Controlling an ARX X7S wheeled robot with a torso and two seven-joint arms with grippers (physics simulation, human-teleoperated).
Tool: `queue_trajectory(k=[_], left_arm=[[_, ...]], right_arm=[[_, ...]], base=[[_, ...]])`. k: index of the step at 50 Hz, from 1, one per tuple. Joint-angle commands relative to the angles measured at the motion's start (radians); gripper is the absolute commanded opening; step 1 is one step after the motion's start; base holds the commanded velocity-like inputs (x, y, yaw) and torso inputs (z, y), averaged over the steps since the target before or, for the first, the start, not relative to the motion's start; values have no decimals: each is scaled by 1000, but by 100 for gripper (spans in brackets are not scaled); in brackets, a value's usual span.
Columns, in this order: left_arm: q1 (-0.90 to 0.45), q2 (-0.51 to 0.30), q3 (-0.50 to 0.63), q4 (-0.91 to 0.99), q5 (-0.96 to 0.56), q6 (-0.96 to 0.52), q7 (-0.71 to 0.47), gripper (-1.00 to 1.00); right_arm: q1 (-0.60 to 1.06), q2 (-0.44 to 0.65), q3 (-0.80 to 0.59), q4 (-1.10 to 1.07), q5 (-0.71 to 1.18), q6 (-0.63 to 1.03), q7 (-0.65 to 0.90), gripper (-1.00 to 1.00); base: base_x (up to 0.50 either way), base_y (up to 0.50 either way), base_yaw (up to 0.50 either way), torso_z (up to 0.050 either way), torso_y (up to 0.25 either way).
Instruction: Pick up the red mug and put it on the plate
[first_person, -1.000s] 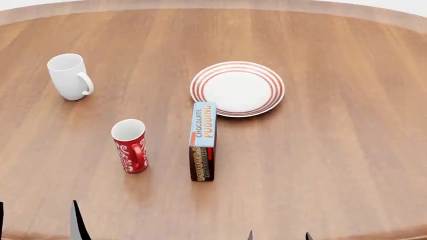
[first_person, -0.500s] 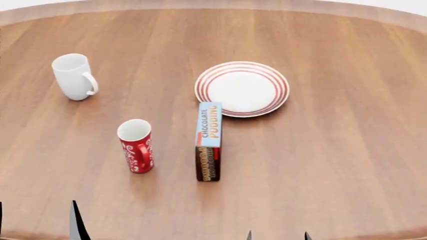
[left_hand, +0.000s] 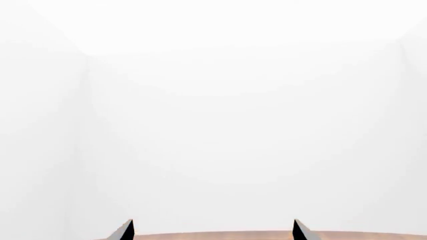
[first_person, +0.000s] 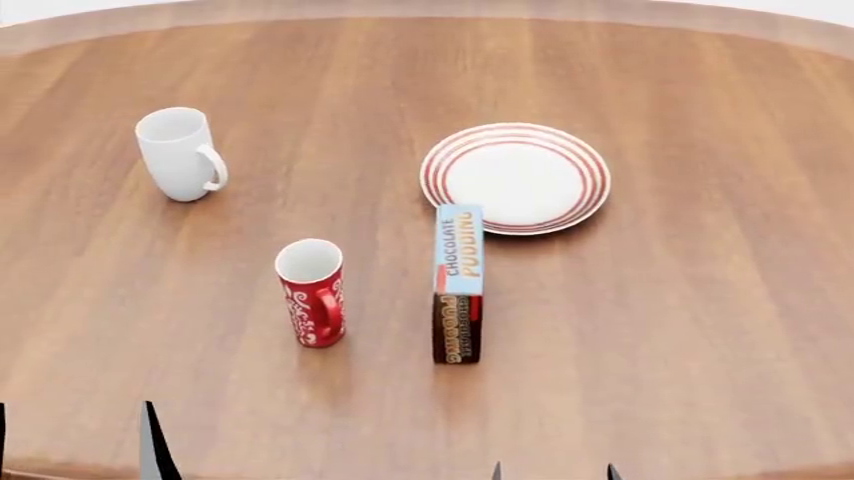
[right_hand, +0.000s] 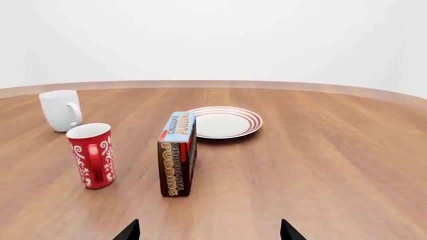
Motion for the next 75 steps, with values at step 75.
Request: queue_trajectory(k=[75], left_arm=[[-11, -41, 65, -5, -10, 10, -65, 100]], right_arm=[[6, 40, -50, -5, 36, 0, 47, 100]], base=[[0, 157, 0, 0, 0]])
